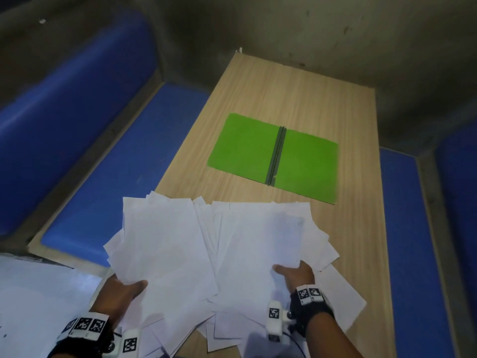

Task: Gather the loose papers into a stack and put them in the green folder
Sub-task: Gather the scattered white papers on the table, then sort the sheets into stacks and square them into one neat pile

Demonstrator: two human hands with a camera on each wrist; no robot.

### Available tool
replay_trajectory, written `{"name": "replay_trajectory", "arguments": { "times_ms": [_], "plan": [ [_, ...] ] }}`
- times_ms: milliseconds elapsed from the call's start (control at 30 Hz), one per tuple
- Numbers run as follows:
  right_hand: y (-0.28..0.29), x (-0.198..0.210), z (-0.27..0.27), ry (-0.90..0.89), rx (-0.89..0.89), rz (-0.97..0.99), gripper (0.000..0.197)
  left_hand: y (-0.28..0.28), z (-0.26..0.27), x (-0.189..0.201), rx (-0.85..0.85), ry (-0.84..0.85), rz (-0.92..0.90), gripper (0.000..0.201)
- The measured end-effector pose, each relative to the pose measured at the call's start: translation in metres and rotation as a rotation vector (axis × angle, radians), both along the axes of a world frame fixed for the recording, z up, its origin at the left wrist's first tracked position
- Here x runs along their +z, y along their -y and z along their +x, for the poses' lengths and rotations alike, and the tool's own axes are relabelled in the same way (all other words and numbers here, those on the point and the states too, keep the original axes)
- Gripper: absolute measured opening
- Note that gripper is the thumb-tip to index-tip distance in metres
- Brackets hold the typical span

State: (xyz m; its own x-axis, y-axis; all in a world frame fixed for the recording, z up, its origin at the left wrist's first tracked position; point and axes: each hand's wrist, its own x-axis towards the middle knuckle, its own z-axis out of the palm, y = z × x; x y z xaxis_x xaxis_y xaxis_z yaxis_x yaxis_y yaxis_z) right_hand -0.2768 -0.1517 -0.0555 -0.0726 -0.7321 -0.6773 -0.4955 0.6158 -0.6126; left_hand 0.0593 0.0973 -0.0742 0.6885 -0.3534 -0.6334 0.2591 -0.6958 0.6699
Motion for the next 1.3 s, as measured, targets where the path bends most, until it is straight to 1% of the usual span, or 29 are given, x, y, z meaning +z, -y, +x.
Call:
{"name": "replay_trajectory", "arguments": {
  "times_ms": [67,100,133,167,200,267,300,400,467,533,600,700,733,767,833,867,900,967,1000,1033,1067,1100,1133,1167,1233,1267,1300],
  "plan": [
    [0.001,-0.001,0.009,0.003,0.033,0.023,0.054,0.002,-0.003,0.003,-0.010,0.003,-0.003,0.041],
    [0.001,0.000,0.012,0.001,0.055,0.038,0.051,0.004,-0.004,0.005,-0.012,-0.003,-0.012,0.038],
    [0.000,0.001,0.013,-0.008,0.087,0.066,0.043,0.004,-0.004,0.006,-0.009,-0.017,-0.027,0.038],
    [-0.001,0.002,0.014,-0.002,0.113,0.067,0.037,0.004,-0.003,0.008,-0.011,-0.032,-0.038,0.040],
    [-0.002,0.002,0.011,0.009,0.122,0.068,0.037,0.004,-0.001,0.010,-0.012,-0.045,-0.054,0.043],
    [-0.004,0.007,0.002,0.053,0.099,0.031,0.045,0.002,0.009,0.014,0.001,-0.047,-0.087,0.050],
    [-0.004,0.011,-0.005,0.077,0.083,-0.009,0.046,0.002,0.015,0.017,0.013,-0.034,-0.105,0.051],
    [0.000,0.028,-0.032,0.132,0.099,-0.101,0.044,0.005,0.033,0.030,0.063,0.025,-0.147,0.044],
    [0.002,0.046,-0.047,0.173,0.152,-0.166,0.041,0.012,0.042,0.037,0.089,0.063,-0.162,0.040],
    [0.004,0.073,-0.055,0.226,0.182,-0.231,0.042,0.025,0.047,0.043,0.100,0.095,-0.163,0.036],
    [0.007,0.107,-0.057,0.317,0.190,-0.280,0.044,0.041,0.044,0.048,0.072,0.121,-0.147,0.034],
    [0.010,0.149,-0.052,0.458,0.214,-0.344,0.051,0.073,0.018,0.061,0.030,0.084,-0.205,0.029],
    [0.012,0.155,-0.050,0.504,0.216,-0.352,0.054,0.084,0.005,0.066,-0.012,0.059,-0.238,0.028],
    [0.013,0.160,-0.046,0.531,0.218,-0.351,0.055,0.095,-0.009,0.069,-0.066,0.014,-0.285,0.032],
    [0.014,0.158,-0.037,0.526,0.208,-0.351,0.053,0.111,-0.035,0.072,-0.186,-0.139,-0.367,0.043],
    [0.015,0.150,-0.034,0.501,0.199,-0.356,0.051,0.117,-0.048,0.074,-0.259,-0.207,-0.400,0.048],
    [0.015,0.141,-0.033,0.459,0.196,-0.357,0.050,0.122,-0.059,0.073,-0.323,-0.233,-0.412,0.052],
    [0.014,0.118,-0.035,0.354,0.202,-0.316,0.058,0.130,-0.081,0.074,-0.457,-0.215,-0.383,0.057],
    [0.013,0.107,-0.039,0.319,0.207,-0.262,0.062,0.130,-0.088,0.071,-0.562,-0.183,-0.344,0.055],
    [0.010,0.096,-0.045,0.328,0.207,-0.203,0.062,0.130,-0.096,0.071,-0.663,-0.171,-0.312,0.047],
    [0.007,0.087,-0.050,0.354,0.217,-0.147,0.059,0.131,-0.101,0.068,-0.702,-0.190,-0.280,0.040],
    [0.002,0.080,-0.055,0.361,0.239,-0.123,0.055,0.132,-0.105,0.070,-0.690,-0.225,-0.263,0.040],
    [-0.002,0.077,-0.059,0.330,0.257,-0.135,0.052,0.133,-0.109,0.075,-0.610,-0.297,-0.270,0.043],
    [-0.006,0.078,-0.059,0.292,0.277,-0.183,0.049,0.134,-0.112,0.079,-0.548,-0.362,-0.305,0.046],
    [-0.009,0.088,-0.056,0.249,0.265,-0.309,0.042,0.139,-0.112,0.092,-0.491,-0.472,-0.406,0.056],
    [-0.009,0.095,-0.052,0.240,0.237,-0.372,0.040,0.145,-0.112,0.104,-0.511,-0.443,-0.429,0.065],
    [-0.007,0.103,-0.051,0.251,0.206,-0.436,0.040,0.151,-0.110,0.113,-0.537,-0.368,-0.458,0.068]
  ]
}}
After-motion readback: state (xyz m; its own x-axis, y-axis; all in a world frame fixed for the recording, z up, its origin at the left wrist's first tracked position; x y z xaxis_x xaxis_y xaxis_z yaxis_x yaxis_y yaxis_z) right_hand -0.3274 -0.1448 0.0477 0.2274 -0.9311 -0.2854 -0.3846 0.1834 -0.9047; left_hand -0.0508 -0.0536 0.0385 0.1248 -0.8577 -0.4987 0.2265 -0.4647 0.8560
